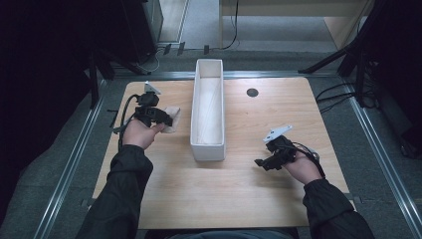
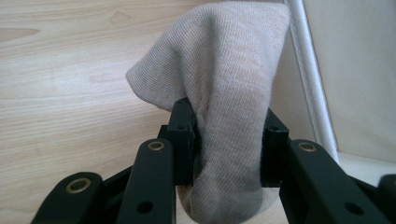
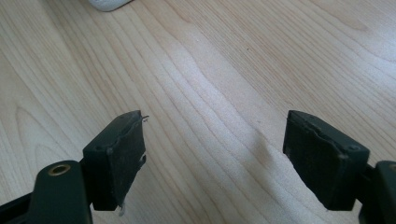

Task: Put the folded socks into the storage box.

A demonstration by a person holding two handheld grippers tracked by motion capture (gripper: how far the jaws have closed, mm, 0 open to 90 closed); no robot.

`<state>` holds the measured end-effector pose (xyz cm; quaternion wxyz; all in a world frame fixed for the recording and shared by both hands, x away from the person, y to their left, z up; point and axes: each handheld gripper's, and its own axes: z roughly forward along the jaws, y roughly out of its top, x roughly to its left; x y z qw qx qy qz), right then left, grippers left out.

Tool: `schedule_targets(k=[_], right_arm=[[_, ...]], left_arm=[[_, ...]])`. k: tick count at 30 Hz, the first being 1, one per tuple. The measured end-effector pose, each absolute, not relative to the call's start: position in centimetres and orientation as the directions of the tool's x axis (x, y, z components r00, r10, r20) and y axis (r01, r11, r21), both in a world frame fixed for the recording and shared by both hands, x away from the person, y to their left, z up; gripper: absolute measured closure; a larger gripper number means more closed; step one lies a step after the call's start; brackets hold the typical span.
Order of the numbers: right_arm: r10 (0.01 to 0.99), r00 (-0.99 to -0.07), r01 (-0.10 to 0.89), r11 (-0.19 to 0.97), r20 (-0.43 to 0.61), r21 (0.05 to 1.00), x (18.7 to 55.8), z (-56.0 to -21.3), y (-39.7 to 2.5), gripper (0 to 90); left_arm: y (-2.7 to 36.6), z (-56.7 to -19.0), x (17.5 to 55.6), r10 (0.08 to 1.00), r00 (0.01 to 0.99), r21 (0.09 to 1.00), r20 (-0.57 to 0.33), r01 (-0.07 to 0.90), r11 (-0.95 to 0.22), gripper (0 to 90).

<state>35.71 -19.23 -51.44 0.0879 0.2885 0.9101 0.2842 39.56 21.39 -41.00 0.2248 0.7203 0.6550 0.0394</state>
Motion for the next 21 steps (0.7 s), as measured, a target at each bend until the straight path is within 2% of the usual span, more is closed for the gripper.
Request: schedule_targets(k=[15,21], right_arm=[[0.574,-0.819,0.474,0.672,0.004,0.569,35.7,-51.4,-19.2,20.4],[0.576,-0.818,0.475,0.672,0.003,0.567,35.6,-51.4,-19.2,20.4]], left_arm=[[17.7,-37.7,36.7,0.939,0.225,0.419,-0.261,0.902,-0.099,65.0],[15.3,-37.9,36.3,0.933,0.253,0.411,-0.257,0.902,-0.132,64.8]])
